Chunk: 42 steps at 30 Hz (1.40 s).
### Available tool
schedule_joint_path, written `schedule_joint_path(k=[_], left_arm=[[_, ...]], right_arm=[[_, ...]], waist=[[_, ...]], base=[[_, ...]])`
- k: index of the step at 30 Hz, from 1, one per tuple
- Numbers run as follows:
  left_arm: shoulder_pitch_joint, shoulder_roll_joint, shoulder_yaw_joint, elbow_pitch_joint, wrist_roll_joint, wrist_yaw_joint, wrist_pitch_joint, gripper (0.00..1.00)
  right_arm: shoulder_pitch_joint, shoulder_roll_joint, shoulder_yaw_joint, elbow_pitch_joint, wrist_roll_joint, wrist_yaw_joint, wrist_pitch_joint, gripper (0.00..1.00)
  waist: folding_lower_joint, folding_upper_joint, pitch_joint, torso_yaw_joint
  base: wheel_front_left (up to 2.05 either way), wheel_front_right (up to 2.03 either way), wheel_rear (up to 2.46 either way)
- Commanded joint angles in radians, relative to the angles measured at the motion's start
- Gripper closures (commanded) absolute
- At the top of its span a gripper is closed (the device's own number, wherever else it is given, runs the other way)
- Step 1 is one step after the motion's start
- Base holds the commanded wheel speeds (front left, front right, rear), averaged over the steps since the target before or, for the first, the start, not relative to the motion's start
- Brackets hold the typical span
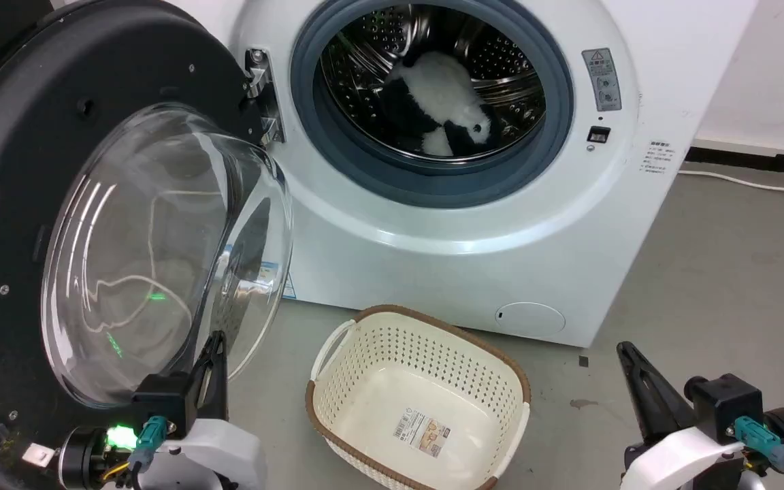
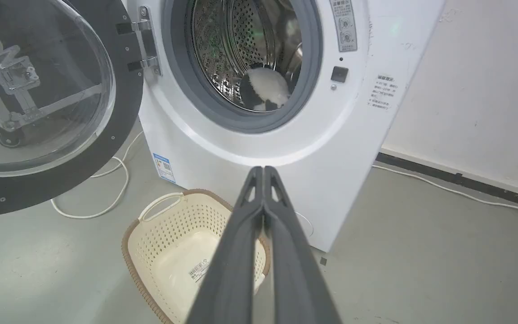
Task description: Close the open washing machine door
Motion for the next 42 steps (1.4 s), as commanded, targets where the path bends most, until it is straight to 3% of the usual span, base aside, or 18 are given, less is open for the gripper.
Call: schedule_joint_path(k=[1, 41, 42], left_arm=[[0.013, 0.000, 0.001, -0.004, 0.002, -0.004, 0.000, 1.00], [0.013, 0.000, 0.001, -0.004, 0.002, -0.004, 0.000, 1.00], [0.000, 0.000, 0.000, 0.000, 0.000, 0.000, 0.000, 0.00]], right_arm=[[-0.014, 0.000, 0.000, -0.004, -0.006, 0.001, 0.000, 1.00], [-0.014, 0.000, 0.000, -0.004, -0.006, 0.001, 0.000, 1.00], [0.000, 0.000, 0.000, 0.000, 0.000, 0.000, 0.000, 0.00]], waist=[[0.0000, -0.0001, 0.000, 0.000], [0.0000, -0.0001, 0.000, 0.000], [0.0000, -0.0001, 0.000, 0.000]], base=[[0.00, 0.00, 0.00], [0.00, 0.00, 0.00], [0.00, 0.00, 0.00]])
